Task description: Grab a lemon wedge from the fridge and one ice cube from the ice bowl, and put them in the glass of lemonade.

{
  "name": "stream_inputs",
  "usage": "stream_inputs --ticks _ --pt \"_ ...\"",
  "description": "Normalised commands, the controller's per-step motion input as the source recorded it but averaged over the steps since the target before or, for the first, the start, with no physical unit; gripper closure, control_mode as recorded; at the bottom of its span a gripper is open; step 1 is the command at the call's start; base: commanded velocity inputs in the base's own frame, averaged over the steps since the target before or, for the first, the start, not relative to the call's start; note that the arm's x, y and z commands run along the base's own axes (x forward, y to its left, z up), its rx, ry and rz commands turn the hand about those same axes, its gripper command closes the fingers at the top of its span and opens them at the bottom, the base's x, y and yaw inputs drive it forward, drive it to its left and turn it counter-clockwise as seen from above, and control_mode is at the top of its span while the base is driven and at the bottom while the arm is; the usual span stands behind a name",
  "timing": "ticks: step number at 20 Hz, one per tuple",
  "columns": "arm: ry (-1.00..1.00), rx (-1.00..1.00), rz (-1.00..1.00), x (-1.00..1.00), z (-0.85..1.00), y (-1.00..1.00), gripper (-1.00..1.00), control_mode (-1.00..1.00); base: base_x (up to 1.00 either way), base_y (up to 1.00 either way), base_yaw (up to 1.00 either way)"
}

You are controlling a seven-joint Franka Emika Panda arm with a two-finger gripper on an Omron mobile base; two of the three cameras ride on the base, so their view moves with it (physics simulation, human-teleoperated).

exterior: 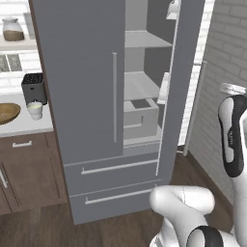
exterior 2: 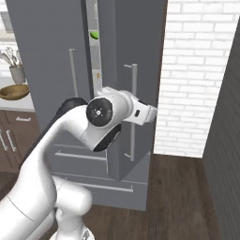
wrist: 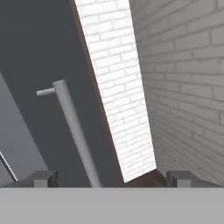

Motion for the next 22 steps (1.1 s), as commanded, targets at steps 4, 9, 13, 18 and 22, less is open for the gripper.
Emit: stream_inputs --ticks 4,9,13,18,22 --pt "0.02 -0.17 0.05 -0.67 0.87 0.48 -1.0 -1.0 0.0 0.0 0.0" --pt "0.07 -0.31 0.0 -0.25 0.77 0.98 -1.0 -1.0 0.0 0.0 0.0" --pt "0.03 -0.37 0.0 -0.01 0.42 1.0 -1.0 -1.0 0.0 0.0 0.0" --pt "0.11 -0.39 0.0 0.23 0.08 1.0 -1.0 -1.0 0.0 0.0 0.0" --pt "0.3 -0.37 0.0 0.47 0.05 0.94 -1.0 -1.0 0.0 0.0 0.0"
